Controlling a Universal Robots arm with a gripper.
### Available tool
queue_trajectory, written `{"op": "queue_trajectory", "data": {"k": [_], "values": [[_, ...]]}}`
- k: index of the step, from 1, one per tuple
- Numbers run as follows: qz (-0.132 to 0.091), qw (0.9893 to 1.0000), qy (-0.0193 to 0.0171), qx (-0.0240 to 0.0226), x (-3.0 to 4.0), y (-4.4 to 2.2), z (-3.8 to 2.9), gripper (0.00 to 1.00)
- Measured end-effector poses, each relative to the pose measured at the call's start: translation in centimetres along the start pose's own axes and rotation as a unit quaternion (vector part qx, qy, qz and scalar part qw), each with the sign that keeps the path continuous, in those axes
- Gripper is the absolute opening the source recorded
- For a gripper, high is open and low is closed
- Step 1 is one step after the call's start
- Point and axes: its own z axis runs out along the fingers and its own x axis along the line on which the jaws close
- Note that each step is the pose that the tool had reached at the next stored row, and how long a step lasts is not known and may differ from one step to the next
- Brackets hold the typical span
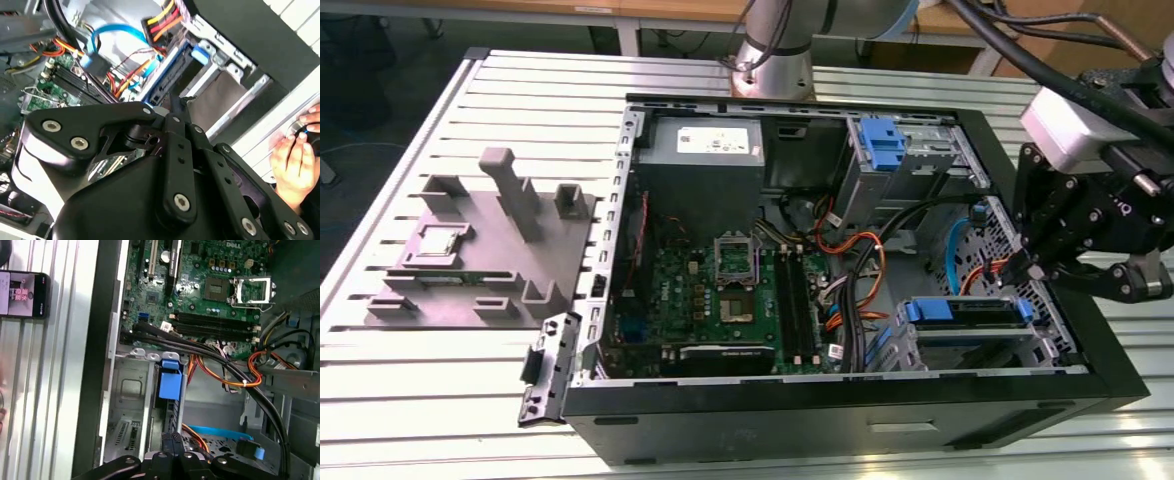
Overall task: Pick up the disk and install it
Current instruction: 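Insert the first disk wire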
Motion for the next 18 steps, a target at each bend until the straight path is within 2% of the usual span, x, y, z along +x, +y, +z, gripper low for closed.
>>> {"op": "queue_trajectory", "data": {"k": [10, 11, 12, 14, 15, 18], "values": [[0.0, 1.0, 0.0005, -0.0001, -1.4, -2.43, 0.3, 0.1], [0.0, 1.0, 0.0005, 0.0, -1.49, -2.67, 0.33, 0.11], [0.0, 1.0, 0.0006, -0.0001, -1.58, -2.92, 0.36, 0.17], [0.0, 1.0, 0.0006, -0.0001, -1.73, -3.39, 0.42, 0.17], [0.0, 1.0, 0.0007, -0.0001, -1.75, -3.58, 0.45, 0.24], [0.0, 1.0, 0.0013, -0.0001, -1.81, -4.05, 0.51, 0.25]]}}
